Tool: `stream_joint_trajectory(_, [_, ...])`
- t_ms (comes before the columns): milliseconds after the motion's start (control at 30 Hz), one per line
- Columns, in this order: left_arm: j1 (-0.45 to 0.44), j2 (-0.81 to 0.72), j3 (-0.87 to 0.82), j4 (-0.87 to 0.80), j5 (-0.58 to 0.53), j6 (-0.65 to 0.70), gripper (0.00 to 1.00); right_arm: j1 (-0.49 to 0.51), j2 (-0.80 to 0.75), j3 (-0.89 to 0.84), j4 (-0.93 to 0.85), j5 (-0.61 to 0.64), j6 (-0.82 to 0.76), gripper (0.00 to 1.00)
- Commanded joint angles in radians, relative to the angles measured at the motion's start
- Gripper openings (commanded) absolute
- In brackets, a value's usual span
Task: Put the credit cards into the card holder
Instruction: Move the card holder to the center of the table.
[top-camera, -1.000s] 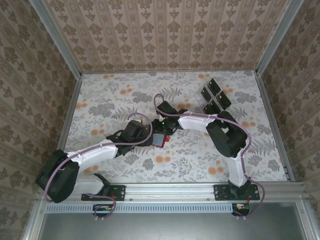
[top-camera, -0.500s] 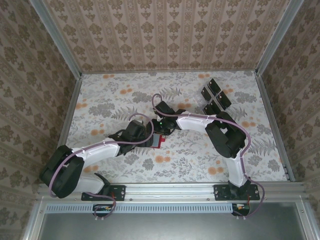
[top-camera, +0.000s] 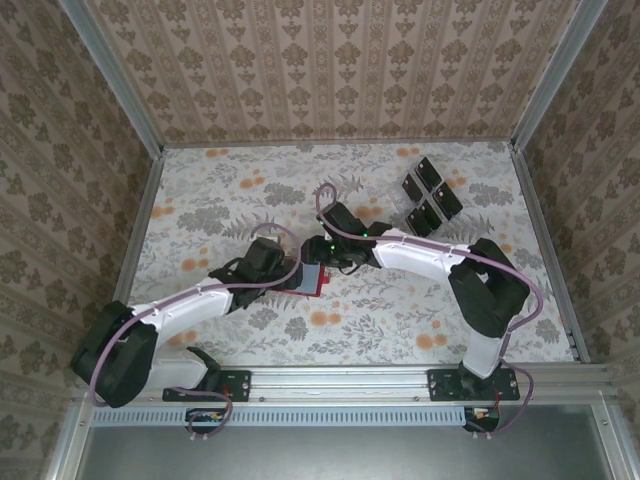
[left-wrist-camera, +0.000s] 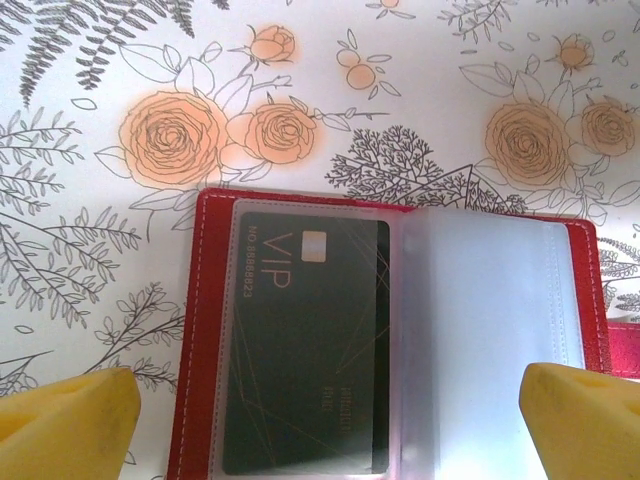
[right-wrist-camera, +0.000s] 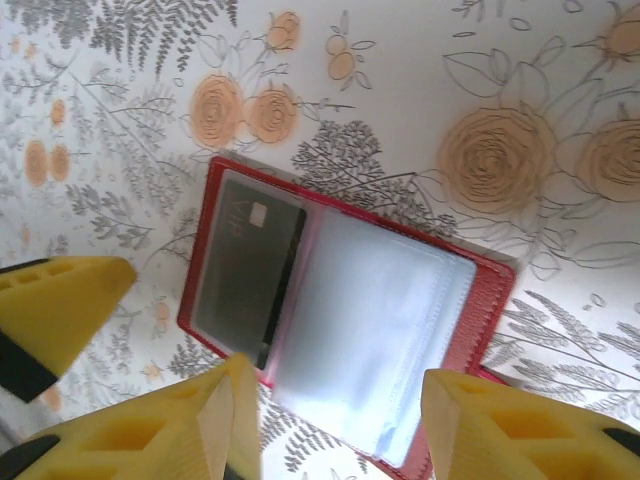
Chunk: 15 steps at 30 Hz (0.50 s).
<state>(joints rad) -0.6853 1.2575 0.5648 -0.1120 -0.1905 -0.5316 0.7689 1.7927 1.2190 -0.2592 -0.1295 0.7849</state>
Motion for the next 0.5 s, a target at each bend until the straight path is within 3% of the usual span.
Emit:
stream_joint_trajectory(0, [0.012, -0.027, -0.01, -0.025, -0.015, -0.027, 1.0, 0.015, 0.02, -0.019, -0.094, 0.082, -0.035, 0.53])
stream_joint_trajectory(267, [0.02, -0.032, -0.005, -0.035, -0.009, -0.025, 1.0, 0.037, 0.09, 0.022, -0.161, 0.147, -0.07, 0.5])
stream_joint_trajectory(467, [0.021, -0.035, -0.004, -0.039, -0.004, -0.026, 1.0, 0.037, 0.09, 0.003, -0.17, 0.145, -0.097, 0.27])
